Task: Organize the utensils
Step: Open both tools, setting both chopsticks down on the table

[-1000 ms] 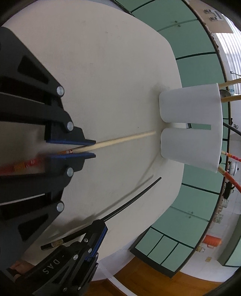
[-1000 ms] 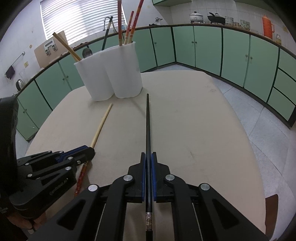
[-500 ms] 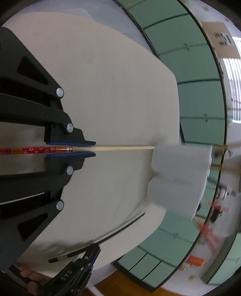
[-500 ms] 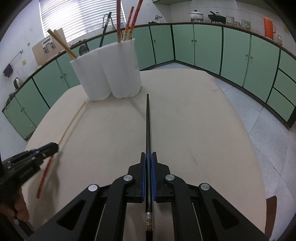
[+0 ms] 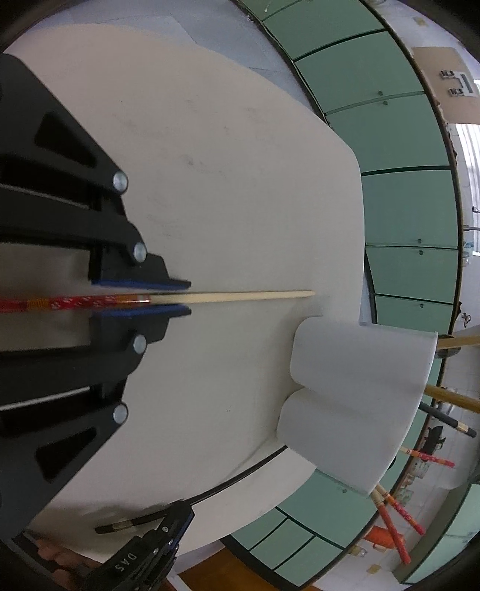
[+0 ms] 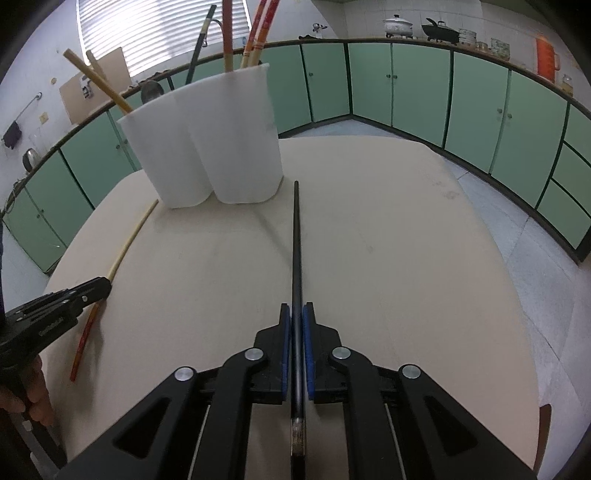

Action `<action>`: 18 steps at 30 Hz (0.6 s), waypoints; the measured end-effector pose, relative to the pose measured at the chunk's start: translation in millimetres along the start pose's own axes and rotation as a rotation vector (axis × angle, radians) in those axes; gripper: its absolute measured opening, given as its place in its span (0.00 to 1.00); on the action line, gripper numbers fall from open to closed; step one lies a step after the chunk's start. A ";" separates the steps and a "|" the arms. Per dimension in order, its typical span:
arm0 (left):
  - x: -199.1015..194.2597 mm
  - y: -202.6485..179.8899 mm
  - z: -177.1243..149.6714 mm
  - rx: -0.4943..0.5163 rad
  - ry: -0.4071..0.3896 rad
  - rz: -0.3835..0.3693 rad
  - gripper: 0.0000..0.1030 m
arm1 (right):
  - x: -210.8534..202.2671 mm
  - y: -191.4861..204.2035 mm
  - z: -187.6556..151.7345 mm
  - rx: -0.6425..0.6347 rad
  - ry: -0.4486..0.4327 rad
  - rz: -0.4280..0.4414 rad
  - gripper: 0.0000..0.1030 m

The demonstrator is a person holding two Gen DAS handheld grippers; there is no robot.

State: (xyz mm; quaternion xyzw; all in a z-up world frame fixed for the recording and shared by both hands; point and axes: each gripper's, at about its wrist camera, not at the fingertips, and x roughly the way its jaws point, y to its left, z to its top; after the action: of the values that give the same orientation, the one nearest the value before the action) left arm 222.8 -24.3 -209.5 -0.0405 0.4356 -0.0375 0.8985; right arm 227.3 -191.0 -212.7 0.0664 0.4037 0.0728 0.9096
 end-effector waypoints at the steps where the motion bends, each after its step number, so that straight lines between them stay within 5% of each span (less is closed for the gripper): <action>1: -3.8 1.7 -3.7 0.004 -0.006 -0.003 0.32 | -5.9 -0.2 -2.3 0.000 -0.014 0.010 0.11; 3: -11.4 3.4 -9.4 0.006 -0.022 -0.001 0.40 | -16.8 0.7 -7.1 -0.011 -0.020 0.007 0.17; 18: -45.9 2.3 -59.7 0.044 -0.014 0.016 0.42 | -42.1 0.7 -45.5 -0.049 0.024 0.045 0.19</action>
State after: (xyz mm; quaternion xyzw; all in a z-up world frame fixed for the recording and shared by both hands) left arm 147.6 -19.7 -210.8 -0.0176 0.4288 -0.0394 0.9024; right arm 165.4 -195.3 -212.3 0.0524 0.4111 0.1039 0.9041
